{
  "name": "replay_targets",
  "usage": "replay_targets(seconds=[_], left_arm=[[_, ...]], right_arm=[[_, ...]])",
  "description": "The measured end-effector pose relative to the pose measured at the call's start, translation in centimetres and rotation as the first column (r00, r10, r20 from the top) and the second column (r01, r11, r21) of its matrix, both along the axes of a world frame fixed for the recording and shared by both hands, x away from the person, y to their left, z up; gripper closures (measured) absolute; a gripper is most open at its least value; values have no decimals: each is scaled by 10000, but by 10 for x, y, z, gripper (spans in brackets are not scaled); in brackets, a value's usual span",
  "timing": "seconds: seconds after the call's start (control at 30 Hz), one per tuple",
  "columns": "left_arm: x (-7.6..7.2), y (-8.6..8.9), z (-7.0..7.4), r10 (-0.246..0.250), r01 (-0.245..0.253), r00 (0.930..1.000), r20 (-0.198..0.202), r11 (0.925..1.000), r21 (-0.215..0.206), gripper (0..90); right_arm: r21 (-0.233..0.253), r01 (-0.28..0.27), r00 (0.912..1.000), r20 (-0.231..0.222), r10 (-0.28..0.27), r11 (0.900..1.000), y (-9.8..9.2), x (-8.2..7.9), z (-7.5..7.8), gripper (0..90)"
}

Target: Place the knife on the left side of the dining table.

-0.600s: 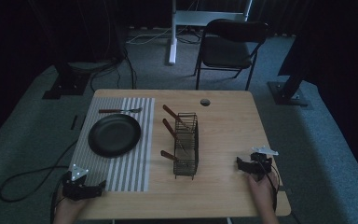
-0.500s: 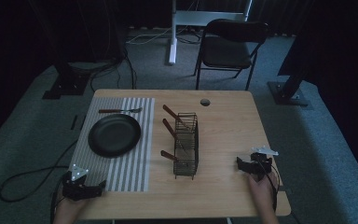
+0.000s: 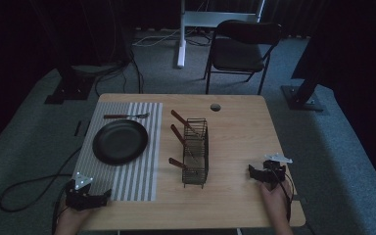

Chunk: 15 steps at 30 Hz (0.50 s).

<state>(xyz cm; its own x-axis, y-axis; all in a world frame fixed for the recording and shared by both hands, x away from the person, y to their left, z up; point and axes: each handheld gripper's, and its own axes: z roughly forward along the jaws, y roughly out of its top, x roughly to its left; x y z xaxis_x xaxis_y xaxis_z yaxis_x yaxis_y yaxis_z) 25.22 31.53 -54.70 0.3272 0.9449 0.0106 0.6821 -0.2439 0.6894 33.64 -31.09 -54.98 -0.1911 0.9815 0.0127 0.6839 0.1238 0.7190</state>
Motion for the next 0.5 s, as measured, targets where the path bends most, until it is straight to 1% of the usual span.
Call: replay_targets(seconds=[0.1,0.2,0.43,0.5], left_arm=[[0,0,0,-8,8,10000,-3,10000,3,3],[0,1,0,-130,130,9999,-8,9999,10,6],[-2,0,2,-40,40,10000,-45,10000,57,23],[-3,-1,2,-78,79,9999,-72,9999,62,35]], right_arm=[[0,-2,10000,1,2,10000,0,0,0,117],[-1,-1,10000,5,1,10000,0,0,0,117],[-2,-1,10000,3,1,10000,0,0,0,117],[-3,-3,10000,4,3,10000,0,0,0,117]])
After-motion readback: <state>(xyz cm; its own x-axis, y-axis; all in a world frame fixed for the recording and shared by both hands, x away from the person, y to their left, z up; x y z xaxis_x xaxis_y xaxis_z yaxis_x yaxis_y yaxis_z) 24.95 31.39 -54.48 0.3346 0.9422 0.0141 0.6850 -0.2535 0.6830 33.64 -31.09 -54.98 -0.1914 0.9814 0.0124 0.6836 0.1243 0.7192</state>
